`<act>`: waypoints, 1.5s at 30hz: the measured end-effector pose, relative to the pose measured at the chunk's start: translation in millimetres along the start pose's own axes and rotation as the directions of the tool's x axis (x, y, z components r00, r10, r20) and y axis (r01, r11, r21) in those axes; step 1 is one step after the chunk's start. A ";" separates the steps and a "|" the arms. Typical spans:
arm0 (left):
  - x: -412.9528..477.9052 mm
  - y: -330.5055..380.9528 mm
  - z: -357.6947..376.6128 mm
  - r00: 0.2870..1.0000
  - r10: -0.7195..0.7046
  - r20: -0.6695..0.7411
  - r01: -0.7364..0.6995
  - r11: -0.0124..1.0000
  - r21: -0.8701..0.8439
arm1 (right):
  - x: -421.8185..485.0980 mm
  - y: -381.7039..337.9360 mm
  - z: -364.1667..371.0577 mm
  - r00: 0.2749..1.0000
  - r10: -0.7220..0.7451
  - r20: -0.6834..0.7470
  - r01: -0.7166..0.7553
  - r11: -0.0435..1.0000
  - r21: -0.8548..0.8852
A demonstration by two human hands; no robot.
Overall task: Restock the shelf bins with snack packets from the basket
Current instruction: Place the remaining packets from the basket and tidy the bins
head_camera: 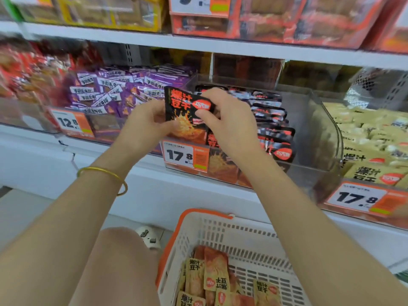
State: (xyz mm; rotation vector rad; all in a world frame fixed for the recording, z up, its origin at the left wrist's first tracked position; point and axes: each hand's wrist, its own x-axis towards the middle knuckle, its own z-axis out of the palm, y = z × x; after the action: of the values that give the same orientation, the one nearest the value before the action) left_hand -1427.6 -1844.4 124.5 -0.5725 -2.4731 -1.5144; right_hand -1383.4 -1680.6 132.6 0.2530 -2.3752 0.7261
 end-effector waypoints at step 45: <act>-93.0 -22.1 82.6 0.942 0.244 0.228 -0.327 0.813 0.482 | -101.8 35.8 -7.3 0.998 -0.017 -0.057 0.013 0.998 -0.069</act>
State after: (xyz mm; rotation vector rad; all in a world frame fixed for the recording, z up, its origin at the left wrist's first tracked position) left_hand -1348.8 -1801.3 35.6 -0.9288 -2.5965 -0.6699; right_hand -1312.6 -1647.0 58.0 0.2171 -2.3362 0.6354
